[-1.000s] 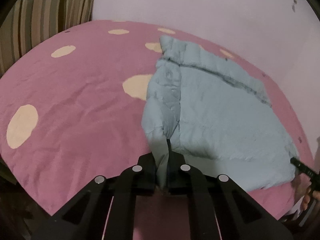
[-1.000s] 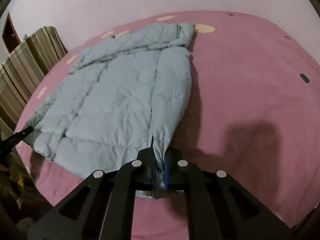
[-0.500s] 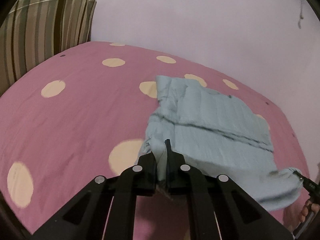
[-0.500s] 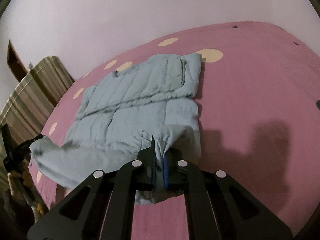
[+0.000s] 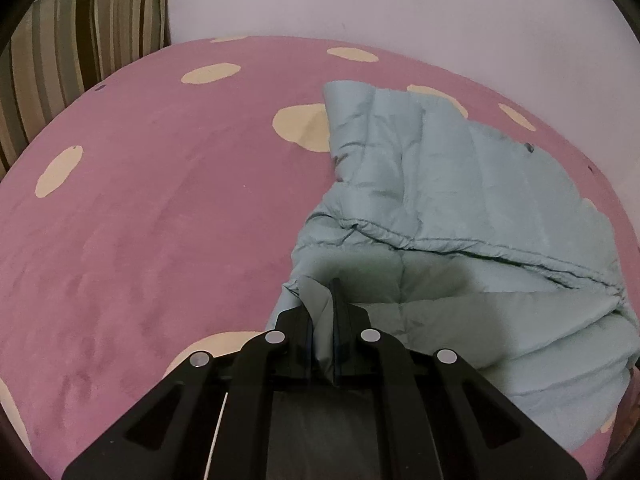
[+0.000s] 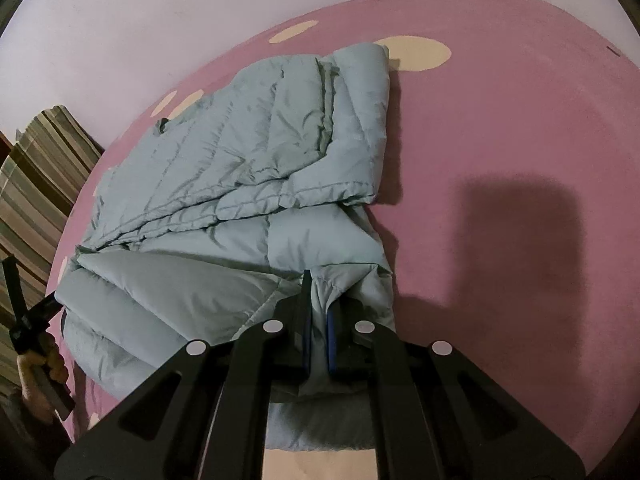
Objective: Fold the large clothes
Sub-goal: 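Lift the hem and fold it toward the collar, then open both tools, then grasp the folded hem edge again with both tools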
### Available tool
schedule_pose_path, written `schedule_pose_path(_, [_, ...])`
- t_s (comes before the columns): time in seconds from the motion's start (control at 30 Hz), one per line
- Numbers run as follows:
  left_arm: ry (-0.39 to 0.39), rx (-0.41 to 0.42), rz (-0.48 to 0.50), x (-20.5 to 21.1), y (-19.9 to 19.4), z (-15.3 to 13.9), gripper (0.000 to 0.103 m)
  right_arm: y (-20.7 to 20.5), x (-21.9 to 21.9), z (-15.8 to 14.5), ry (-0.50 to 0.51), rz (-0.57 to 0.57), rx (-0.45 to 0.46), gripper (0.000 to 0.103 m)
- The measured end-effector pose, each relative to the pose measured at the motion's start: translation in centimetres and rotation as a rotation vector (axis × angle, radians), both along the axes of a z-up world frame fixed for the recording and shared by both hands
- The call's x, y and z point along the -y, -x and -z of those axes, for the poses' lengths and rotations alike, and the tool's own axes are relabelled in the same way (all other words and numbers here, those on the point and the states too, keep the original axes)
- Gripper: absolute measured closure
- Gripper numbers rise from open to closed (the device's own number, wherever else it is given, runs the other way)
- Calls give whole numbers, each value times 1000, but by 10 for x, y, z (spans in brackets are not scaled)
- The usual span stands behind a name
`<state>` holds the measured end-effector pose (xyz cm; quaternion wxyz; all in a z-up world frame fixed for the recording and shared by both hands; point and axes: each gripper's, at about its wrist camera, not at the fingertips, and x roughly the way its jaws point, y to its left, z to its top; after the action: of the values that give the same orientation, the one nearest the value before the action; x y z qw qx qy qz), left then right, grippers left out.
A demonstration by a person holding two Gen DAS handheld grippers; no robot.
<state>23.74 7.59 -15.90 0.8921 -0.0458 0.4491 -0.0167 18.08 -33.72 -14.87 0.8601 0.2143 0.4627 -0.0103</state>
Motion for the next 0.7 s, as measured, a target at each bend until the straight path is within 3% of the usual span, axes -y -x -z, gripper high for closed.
schedule_pose_path(0.2, [17,32,19,-3,4,-16,92,1,4,-10,-14,3,12,96])
schedule_pose_path(0.3, [71,80,29,-9,12,-36,67,9,11,-24,-22,3,48,89])
schedule_pose_path(0.37, [88,128,8,-14,21,-54,36,15,15,-32,-29,9,71,82])
schedule_pose_path(0.4, [89,161,-10,-18,26,-62,31,20,18,-39,-34,16,87,79])
schedule_pose_path(0.47, [113,196,-23,-28,34,-75,30,27,22,-48,-26,34,108,65])
schedule_pose_path(0.5, [119,202,-30,-34,38,-79,30,33,25,-53,-10,51,122,62])
schedule_pose_path(0.7, [110,186,-50,-57,62,-68,30,68,38,-63,3,84,144,59])
